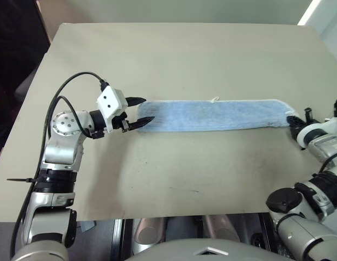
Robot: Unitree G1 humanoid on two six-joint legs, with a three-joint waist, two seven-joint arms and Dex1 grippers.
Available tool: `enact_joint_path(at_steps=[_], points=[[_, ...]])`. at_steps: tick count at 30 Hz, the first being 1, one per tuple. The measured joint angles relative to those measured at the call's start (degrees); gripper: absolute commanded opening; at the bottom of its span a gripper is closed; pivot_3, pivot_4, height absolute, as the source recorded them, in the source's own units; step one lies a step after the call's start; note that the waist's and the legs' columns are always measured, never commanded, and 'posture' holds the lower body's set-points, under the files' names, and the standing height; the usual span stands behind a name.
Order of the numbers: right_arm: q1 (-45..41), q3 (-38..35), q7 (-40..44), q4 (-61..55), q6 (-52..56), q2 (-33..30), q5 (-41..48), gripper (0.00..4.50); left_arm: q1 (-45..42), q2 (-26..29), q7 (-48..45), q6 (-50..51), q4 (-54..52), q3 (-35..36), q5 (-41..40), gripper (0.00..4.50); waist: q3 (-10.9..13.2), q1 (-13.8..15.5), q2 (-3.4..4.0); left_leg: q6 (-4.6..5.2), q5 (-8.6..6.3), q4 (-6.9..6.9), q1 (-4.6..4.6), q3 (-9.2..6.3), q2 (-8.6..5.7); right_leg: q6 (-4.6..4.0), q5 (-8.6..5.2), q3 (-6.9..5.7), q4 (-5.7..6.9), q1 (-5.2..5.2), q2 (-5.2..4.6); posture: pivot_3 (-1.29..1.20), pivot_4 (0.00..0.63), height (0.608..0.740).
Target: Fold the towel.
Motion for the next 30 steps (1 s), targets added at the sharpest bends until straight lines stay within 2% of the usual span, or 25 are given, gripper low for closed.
enact_joint_path(at_steps=[2, 6, 10, 12, 16, 22, 23, 24, 26, 30], points=[[0.9, 4.5, 3.9, -1.0, -1.7, -3.3, -0.2, 0.02, -0.2, -0.2, 0.0, 0.0, 0.0, -0.1, 0.0, 3.18, 0.0, -0.1, 0.01, 0.00, 0.00, -0.02, 0.02, 0.01, 0.02, 0.00, 0.00, -0.01, -0.01, 0.02, 0.00, 0.00, 0.150, 0.740], [6.6, 27.0, 18.2, -10.4, -6.8, -13.6, -2.5, 0.02, -0.9, -0.7, -0.1, 0.0, 0.1, -1.0, 0.0, 3.18, 0.0, -0.5, 0.09, 0.01, 0.02, -0.03, 0.06, 0.03, 0.07, 0.02, -0.01, -0.05, -0.01, 0.09, 0.01, 0.00, 0.150, 0.740], [10.2, 47.3, 31.6, -16.3, -15.5, -23.0, -8.8, 0.02, -1.2, -0.9, -0.1, 0.0, 0.1, -1.7, 0.0, 3.18, 0.0, -0.8, 0.09, 0.03, 0.06, 0.06, 0.10, 0.03, 0.10, 0.07, -0.02, -0.06, -0.02, 0.20, 0.02, 0.00, 0.150, 0.740], [10.0, 57.5, 37.2, -17.6, -19.8, -24.8, -12.5, 0.02, -1.2, -1.2, 0.0, 0.0, 0.0, -1.9, 0.0, 3.18, 0.0, -1.0, 0.08, 0.05, 0.07, 0.13, 0.17, 0.03, 0.12, 0.23, -0.09, -0.06, -0.05, 0.32, 0.05, 0.00, 0.150, 0.740], [9.4, 70.2, 43.3, -16.2, -27.4, -24.9, -20.0, 0.02, -1.2, -1.7, 0.2, 0.0, 0.0, -2.0, 0.0, 3.18, 0.0, -1.0, 0.09, 0.12, 0.11, 0.26, 0.15, 0.03, 0.13, 0.26, 0.05, -0.05, -0.07, 0.40, 0.05, 0.00, 0.150, 0.740], [6.0, 74.6, 44.1, -10.0, -32.8, -21.0, -27.5, 0.02, -0.1, -2.2, 0.8, 0.4, -1.2, -2.0, 0.0, 3.18, 0.0, -0.9, 0.08, 0.16, 0.13, 0.30, 0.16, 0.04, 0.13, 0.17, 0.21, -0.03, -0.13, 0.43, 0.04, 0.00, 0.150, 0.740], [6.0, 74.5, 44.3, -9.7, -32.8, -20.4, -27.5, 0.46, 0.5, -2.2, 1.2, 0.7, -1.9, -1.9, 0.0, 3.18, 0.0, -0.9, 0.08, 0.15, 0.13, 0.28, 0.16, 0.05, 0.13, 0.15, 0.19, -0.03, -0.12, 0.42, 0.04, 0.00, 0.150, 0.740], [6.1, 74.3, 44.7, -9.7, -32.6, -19.8, -27.2, 0.65, 1.1, -2.2, 1.5, 0.9, -2.5, -1.9, 0.0, 3.18, 0.0, -1.0, 0.08, 0.15, 0.13, 0.26, 0.15, 0.05, 0.13, 0.13, 0.18, -0.03, -0.12, 0.39, 0.04, 0.00, 0.150, 0.740], [6.2, 73.4, 45.5, -9.8, -32.0, -19.1, -26.7, 1.31, 2.2, -2.2, 1.8, 1.4, -3.2, -1.8, -0.1, 3.18, 0.0, -1.0, 0.08, 0.13, 0.13, 0.24, 0.15, 0.05, 0.14, 0.08, 0.15, -0.05, -0.11, 0.39, 0.05, 0.00, 0.150, 0.740], [6.8, 67.7, 45.5, -11.6, -29.4, -16.5, -23.0, 2.71, 3.7, -2.2, 2.8, 2.8, -5.3, -1.5, -0.7, 3.18, 0.0, -1.0, 0.08, 0.10, 0.15, 0.25, 0.16, 0.06, 0.14, -0.06, 0.06, -0.05, -0.11, 0.42, 0.04, 0.00, 0.150, 0.740]])
